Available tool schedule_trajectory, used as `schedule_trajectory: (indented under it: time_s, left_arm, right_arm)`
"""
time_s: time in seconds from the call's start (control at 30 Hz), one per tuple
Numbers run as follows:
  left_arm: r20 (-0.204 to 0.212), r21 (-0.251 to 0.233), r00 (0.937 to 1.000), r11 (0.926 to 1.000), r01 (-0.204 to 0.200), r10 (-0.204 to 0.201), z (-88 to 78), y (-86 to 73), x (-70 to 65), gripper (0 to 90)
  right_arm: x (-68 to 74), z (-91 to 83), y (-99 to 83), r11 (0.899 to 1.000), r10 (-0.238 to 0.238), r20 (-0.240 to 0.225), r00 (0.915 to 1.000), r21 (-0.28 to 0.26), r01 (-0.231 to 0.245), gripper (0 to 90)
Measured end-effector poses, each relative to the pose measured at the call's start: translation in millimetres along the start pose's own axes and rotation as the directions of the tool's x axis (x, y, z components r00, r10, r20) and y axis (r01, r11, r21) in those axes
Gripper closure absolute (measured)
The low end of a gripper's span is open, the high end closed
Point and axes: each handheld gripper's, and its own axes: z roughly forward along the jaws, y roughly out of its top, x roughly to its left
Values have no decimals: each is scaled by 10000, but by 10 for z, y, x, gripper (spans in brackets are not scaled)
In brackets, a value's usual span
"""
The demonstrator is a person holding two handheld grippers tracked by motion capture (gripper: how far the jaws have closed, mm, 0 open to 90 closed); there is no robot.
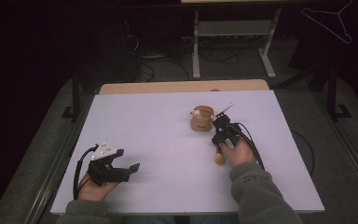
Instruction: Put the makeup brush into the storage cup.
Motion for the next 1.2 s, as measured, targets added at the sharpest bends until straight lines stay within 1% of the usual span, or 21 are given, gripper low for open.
schedule_trajectory:
  time_s: [0.1, 0.13, 0.2, 0.27, 0.37, 0.47, 0.5, 0.53, 0.6, 0.63, 0.67, 0.7, 0.77, 0.83, 0.87, 0.9, 0.97, 1.07, 1.13, 1.17, 1.2]
  left_arm:
    - [-7, 7, 10000, 10000, 3, -3, -4, 0, 1, 174]
    - [-7, 8, 10000, 10000, -14, 14, -6, 1, 3, 174]
    - [-7, 6, 10000, 10000, -11, 11, -5, 0, 3, 174]
    - [-2, 1, 10000, 10000, -19, 19, -5, 0, 3, 174]
    - [0, -35, 10000, 10000, -19, 19, -4, 0, 0, 174]
    - [1, 54, 9999, 9999, -116, 116, -7, -2, 8, 175]
    - [0, 66, 9999, 9999, -119, 119, -7, -2, 9, 174]
    - [0, 74, 9999, 9999, -126, 126, -7, -2, 9, 174]
    - [5, 76, 9999, 9999, -131, 131, -6, -1, 8, 175]
    - [4, 37, 10000, 10000, -83, 83, -1, -2, 4, 174]
    - [6, 109, 9999, 9998, -155, 155, -3, -2, 9, 175]
    - [20, 94, 9999, 9999, -140, 139, -1, -2, 7, 174]
    - [8, 86, 9999, 9998, -166, 166, 4, -1, 4, 174]
    - [34, 70, 9999, 9999, -130, 129, 9, 0, -6, 175]
    - [46, 164, 9997, 9996, -224, 223, 6, 2, -3, 175]
    - [51, 43, 9999, 9999, -121, 121, 17, 1, -16, 175]
    - [51, 97, 9998, 9998, -171, 171, 18, 3, -19, 175]
    - [69, 211, 9997, 9995, -253, 251, 12, 6, -20, 175]
    - [92, 202, 9994, 9992, -348, 346, 20, 8, -22, 176]
    - [108, 209, 9994, 9992, -336, 334, 21, 9, -27, 176]
    - [126, 207, 9992, 9991, -371, 368, 22, 10, -29, 176]
  right_arm:
    - [-7, -6, -11, 9994, 335, 4, 9994, -59, -335, 653]
    - [-16, -12, -17, 9994, 334, 32, 9994, -66, -334, 682]
    - [-48, -14, -33, 9965, 817, -124, 9966, -147, -819, 703]
    - [-81, -15, -36, 9934, 1129, -257, 9933, -162, -1134, 718]
    - [-123, -26, -42, 9924, 1223, -212, 9923, -93, -1225, 736]
    - [-172, -37, -49, 9902, 1396, -349, 9896, -8, -1397, 738]
    - [-197, -41, -53, 9900, 1411, -382, 9893, 5, -1412, 739]
    - [-220, -46, -56, 9879, 1554, -408, 9870, 35, -1553, 739]
    - [-282, -61, -75, 9861, 1662, -294, 9857, 59, -1661, 739]
    - [-325, -69, -94, 9832, 1825, -364, 9825, 51, -1824, 739]
    - [-376, -79, -119, 9800, 1987, -482, 9789, 4, -1989, 739]
    - [-424, -95, -145, 9783, 2069, -460, 9773, -45, -2073, 740]
    - [-514, -132, -203, 9738, 2259, -585, 9724, -136, -2270, 739]
    - [-593, -183, -260, 9714, 2342, -656, 9700, -241, -2362, 740]
    - [-631, -211, -287, 9711, 2339, -751, 9694, -303, -2367, 740]
    - [-657, -245, -312, 9699, 2373, -800, 9681, -358, -2407, 740]
    - [-699, -317, -356, 9691, 2358, -920, 9674, -523, -2412, 739]
    - [-728, -442, -414, 9734, 2090, -1075, 9720, -723, -2173, 739]
    - [-730, -523, -447, 9737, 1961, -1241, 9727, -924, -2081, 739]
    - [-727, -563, -461, 9765, 1771, -1371, 9746, -989, -1913, 739]
    - [-713, -602, -471, 9794, 1568, -1367, 9781, -1057, -1718, 739]
